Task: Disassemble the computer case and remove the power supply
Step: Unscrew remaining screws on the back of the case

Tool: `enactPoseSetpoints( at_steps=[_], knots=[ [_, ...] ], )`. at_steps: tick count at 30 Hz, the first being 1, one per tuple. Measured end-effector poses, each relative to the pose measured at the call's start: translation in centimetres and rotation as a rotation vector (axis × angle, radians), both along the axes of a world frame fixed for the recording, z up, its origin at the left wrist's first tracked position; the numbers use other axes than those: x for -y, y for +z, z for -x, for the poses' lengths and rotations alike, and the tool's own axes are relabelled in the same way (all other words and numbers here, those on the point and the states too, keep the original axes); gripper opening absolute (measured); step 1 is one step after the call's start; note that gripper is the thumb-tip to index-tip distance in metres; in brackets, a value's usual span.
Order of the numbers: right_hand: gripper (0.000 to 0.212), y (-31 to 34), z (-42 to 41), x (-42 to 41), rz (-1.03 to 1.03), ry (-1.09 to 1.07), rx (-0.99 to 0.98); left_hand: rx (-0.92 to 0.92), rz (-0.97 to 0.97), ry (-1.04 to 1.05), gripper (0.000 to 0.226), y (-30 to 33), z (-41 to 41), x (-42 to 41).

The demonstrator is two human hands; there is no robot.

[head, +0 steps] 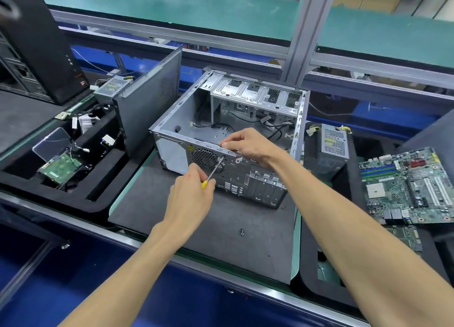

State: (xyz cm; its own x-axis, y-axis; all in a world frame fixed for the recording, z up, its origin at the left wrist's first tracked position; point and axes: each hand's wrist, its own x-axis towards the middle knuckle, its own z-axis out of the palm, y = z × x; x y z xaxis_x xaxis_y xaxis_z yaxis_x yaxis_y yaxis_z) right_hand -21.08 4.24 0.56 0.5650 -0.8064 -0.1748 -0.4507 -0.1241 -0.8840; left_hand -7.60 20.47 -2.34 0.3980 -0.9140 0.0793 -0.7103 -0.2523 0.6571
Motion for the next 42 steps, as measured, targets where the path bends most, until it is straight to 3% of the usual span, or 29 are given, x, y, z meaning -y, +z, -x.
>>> enactPoseSetpoints(
  at_steps=[2,4,10,13,14,15,16,19,22,24,27,30,33,35,38,39,42],
  knots=[
    [0.014,0.0,0.1,0.0,0.004,0.004,0.01,0.025,-0.021,0.001,0.019,0.4,-0.3,0.2],
    [0.013,-0.1,0.0,0.0,0.01,0.008,0.011,-0.114,-0.075,0.001,0.017,1.0,-0.7,0.8],
    [0.012,-0.4,-0.1,0.2,0.014,-0.001,0.031,-1.012,-0.292,0.023,0.018,2.8,-0.2,1.6],
    [0.012,-0.4,-0.1,0.2,0.019,0.004,0.029,-1.613,-0.471,0.055,0.016,3.7,-1.4,1.7],
    [0.012,-0.4,-0.1,0.2,0.018,0.008,0.028,-1.734,-0.492,0.067,0.015,3.7,-1.7,1.6],
    [0.012,-0.4,-0.1,0.2,0.017,0.009,0.029,-1.732,-0.493,0.044,0.016,3.6,-1.7,1.4],
    [0.012,-0.3,-0.1,0.2,0.018,0.008,0.027,-1.605,-0.483,-0.004,0.016,3.3,-1.5,1.3],
    [0.012,-0.3,0.0,0.1,0.022,0.007,0.032,-0.925,-0.369,-0.067,0.022,2.1,-0.1,1.0],
    [0.012,-0.2,0.1,0.0,0.022,0.013,0.04,-0.424,-0.309,-0.043,0.034,1.6,0.1,1.0],
    [0.012,-0.3,0.1,0.1,0.016,0.01,0.046,-0.301,-0.293,-0.039,0.032,1.4,0.2,0.6],
    [0.013,-0.3,0.1,0.1,0.017,0.007,0.042,-0.257,-0.129,-0.005,0.021,1.1,0.1,-0.3],
    [0.012,-0.4,0.1,0.2,0.025,0.004,0.038,-0.316,0.03,0.002,0.015,1.2,-0.6,-0.8],
    [0.012,-0.4,0.0,0.2,0.037,0.007,0.038,-0.456,0.02,-0.027,0.012,1.7,-1.0,-1.1],
    [0.012,-0.4,0.0,0.2,0.06,0.01,0.027,-0.866,-0.1,0.022,0.021,2.1,-1.5,-1.1],
    [0.012,-0.4,0.0,0.1,0.074,0.007,0.025,-1.729,-0.307,0.117,0.019,2.6,-2.5,-1.4],
    [0.012,-0.5,0.0,0.1,0.074,0.006,0.026,-1.83,-0.327,0.121,0.017,2.5,-2.6,-1.5],
    [0.012,-0.5,0.1,0.0,0.076,-0.001,0.025,-1.631,-0.319,0.084,0.018,2.4,-2.1,-1.3]
  ],
)
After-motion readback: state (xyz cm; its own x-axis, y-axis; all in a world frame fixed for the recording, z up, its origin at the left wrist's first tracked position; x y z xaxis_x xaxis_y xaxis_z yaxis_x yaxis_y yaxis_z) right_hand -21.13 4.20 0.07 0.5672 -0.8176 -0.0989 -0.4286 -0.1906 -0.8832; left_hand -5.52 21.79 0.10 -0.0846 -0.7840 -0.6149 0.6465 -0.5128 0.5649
